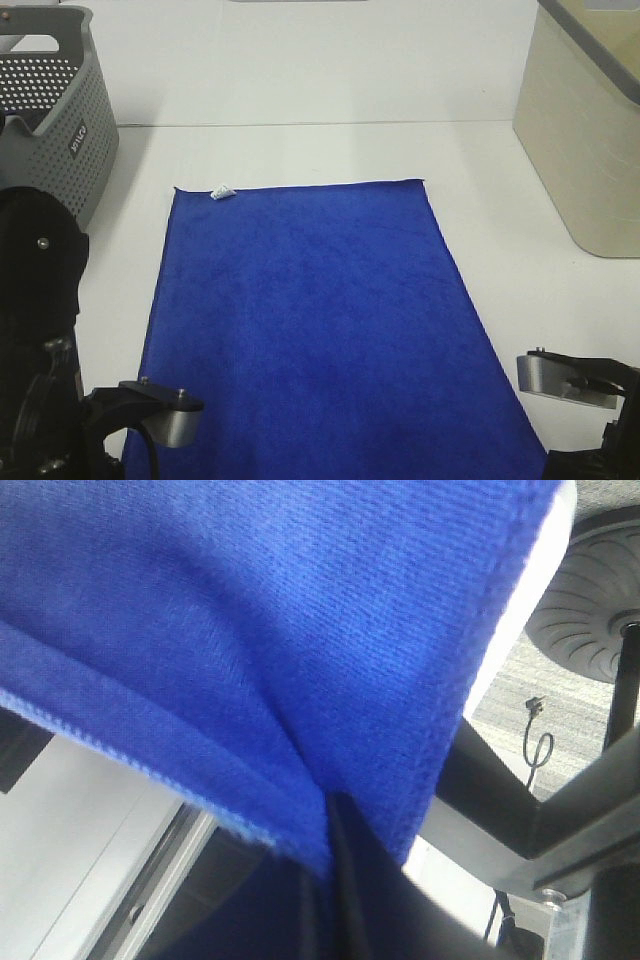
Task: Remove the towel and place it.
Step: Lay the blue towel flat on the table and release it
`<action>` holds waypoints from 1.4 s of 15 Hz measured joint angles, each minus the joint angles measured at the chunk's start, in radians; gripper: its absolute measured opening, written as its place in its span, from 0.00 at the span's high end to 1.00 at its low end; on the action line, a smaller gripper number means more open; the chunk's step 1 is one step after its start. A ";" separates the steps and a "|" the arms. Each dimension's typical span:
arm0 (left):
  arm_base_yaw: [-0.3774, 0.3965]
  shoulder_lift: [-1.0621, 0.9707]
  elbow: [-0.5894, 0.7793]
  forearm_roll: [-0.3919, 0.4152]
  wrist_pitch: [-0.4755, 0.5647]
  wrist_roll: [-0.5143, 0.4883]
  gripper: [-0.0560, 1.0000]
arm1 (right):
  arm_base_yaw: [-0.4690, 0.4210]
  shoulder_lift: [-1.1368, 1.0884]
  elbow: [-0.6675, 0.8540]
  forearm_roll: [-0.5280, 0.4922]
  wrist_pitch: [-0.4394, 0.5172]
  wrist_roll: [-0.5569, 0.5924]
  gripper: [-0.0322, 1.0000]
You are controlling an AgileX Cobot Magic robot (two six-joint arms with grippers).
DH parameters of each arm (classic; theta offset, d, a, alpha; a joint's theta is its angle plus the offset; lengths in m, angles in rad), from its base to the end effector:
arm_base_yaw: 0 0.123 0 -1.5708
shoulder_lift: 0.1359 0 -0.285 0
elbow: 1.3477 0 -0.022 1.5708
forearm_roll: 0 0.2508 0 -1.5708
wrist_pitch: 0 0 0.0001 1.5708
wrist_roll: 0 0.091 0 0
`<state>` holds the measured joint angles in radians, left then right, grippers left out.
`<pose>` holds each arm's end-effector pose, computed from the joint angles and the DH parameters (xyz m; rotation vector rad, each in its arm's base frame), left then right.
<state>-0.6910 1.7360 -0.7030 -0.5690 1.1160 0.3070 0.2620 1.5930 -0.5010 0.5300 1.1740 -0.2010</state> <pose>0.1388 -0.1720 0.1320 -0.7727 -2.4364 0.4478 0.1393 0.0813 0.1361 0.1248 -2.4884 -0.5090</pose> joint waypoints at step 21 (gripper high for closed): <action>0.000 0.130 -0.050 0.004 0.024 0.000 0.90 | -0.001 0.142 -0.002 0.017 -0.003 -0.042 0.87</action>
<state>-0.6910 1.8660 -0.7530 -0.5650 1.1400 0.3070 0.2610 1.7350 -0.5030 0.5470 1.1710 -0.2430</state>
